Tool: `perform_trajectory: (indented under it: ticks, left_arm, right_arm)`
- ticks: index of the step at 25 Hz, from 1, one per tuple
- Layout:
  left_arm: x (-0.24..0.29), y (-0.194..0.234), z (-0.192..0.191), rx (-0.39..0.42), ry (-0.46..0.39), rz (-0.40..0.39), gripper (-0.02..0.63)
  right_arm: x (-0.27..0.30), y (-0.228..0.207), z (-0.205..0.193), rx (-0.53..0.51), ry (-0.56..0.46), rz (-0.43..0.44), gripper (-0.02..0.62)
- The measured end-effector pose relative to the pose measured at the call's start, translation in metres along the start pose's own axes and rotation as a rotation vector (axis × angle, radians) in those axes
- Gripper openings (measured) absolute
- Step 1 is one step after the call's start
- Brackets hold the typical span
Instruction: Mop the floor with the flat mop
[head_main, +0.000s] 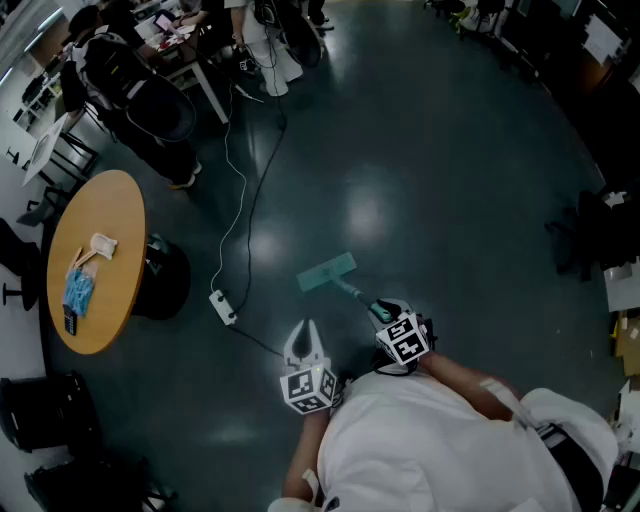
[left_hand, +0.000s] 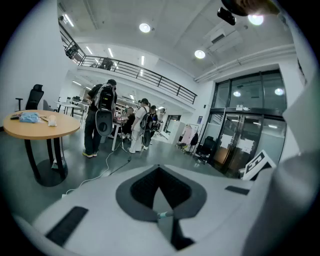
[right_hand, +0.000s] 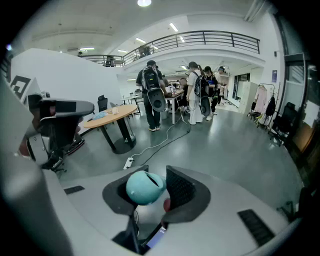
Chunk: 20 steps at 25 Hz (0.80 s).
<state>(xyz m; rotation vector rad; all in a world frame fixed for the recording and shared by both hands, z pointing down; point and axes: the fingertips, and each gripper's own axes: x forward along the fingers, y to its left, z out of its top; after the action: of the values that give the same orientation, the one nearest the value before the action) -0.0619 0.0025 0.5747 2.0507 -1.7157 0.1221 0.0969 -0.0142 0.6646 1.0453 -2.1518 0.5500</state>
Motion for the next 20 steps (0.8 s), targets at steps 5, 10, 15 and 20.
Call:
perform_trajectory:
  ticks: [5,10,15,20]
  left_arm:
    - [-0.001,0.000,-0.001,-0.011,0.000,-0.005,0.005]
    - [-0.004,-0.002,-0.002,-0.012,0.000,-0.008,0.005]
    - [-0.006,0.005,0.000,-0.017,-0.006,-0.001,0.005]
    - [-0.007,0.014,0.002,-0.030,-0.012,0.011,0.005]
  right_arm:
    - [-0.002,0.001,-0.003,0.002,0.007,-0.003,0.115]
    - [-0.006,0.002,-0.009,0.004,0.014,-0.007,0.115]
    - [-0.009,0.004,-0.021,0.012,0.034,-0.010,0.115]
    - [-0.014,0.003,-0.037,0.034,0.062,-0.023,0.115]
